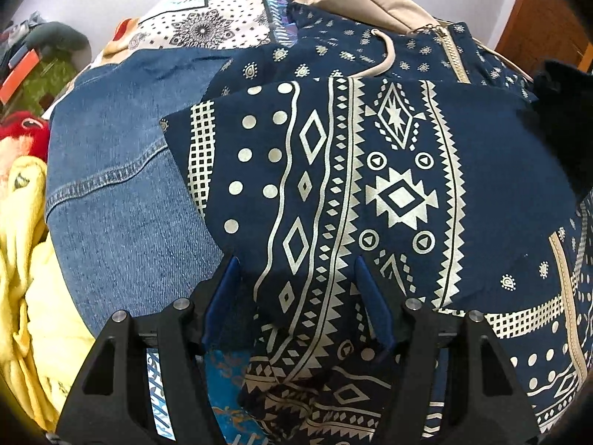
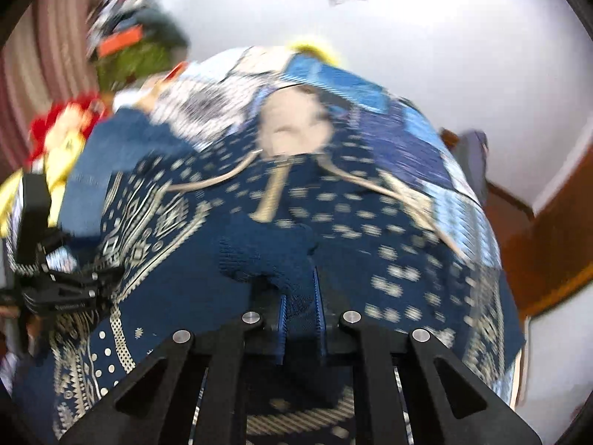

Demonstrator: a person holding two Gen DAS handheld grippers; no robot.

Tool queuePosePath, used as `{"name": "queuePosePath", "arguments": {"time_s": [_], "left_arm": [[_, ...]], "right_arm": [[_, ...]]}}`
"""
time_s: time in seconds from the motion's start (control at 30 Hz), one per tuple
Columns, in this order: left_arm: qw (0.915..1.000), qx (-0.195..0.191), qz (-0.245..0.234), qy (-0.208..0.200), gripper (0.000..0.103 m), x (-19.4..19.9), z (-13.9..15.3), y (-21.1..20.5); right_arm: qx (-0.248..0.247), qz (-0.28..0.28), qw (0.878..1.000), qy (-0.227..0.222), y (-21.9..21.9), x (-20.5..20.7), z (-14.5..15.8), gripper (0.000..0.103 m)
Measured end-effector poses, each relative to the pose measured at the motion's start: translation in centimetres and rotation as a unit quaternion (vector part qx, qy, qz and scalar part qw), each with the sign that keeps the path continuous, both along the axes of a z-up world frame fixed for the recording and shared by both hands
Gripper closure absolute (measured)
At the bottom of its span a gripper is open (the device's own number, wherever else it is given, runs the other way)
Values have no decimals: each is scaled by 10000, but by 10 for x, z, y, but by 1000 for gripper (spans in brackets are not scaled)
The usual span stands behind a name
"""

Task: Fold large clothes

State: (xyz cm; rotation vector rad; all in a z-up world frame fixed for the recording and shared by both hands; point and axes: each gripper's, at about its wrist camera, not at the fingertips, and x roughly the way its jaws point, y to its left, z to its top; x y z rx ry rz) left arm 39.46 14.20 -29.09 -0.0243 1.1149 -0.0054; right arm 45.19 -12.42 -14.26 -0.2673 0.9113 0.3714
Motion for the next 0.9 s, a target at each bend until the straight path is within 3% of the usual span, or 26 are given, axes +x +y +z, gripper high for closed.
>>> {"name": "queuePosePath", "arguments": {"time_s": [0.17, 0.43, 0.6, 0.67, 0.7, 0.73, 0.8, 0.9], "left_arm": [[9999, 80, 83, 76, 37, 3, -1, -2], [9994, 216, 168, 191, 37, 7, 0, -6], [9991, 306, 201, 223, 35, 8, 0, -8], [9990, 328, 204, 220, 35, 8, 0, -8], [9990, 353, 191, 207, 35, 8, 0, -9], [9989, 375, 190, 196, 34, 7, 0, -9], [9988, 415, 203, 168, 34, 6, 1, -10], [9981, 572, 208, 128, 35, 4, 9, -14]], "right_arm": [[93, -614, 9979, 154, -69, 8, 0, 93], [145, -1237, 9899, 676, -153, 17, -45, 93], [-120, -1224, 9903, 640, -165, 11, -56, 92], [-225, -1193, 9903, 671, -167, 9, -57, 88], [-323, -1221, 9899, 651, -167, 9, -57, 75], [-559, -1316, 9881, 567, -168, 8, -56, 46], [-1083, -1552, 9816, 248, -171, 6, -55, 9], [-804, -1438, 9852, 481, -186, 1, -55, 9]]}}
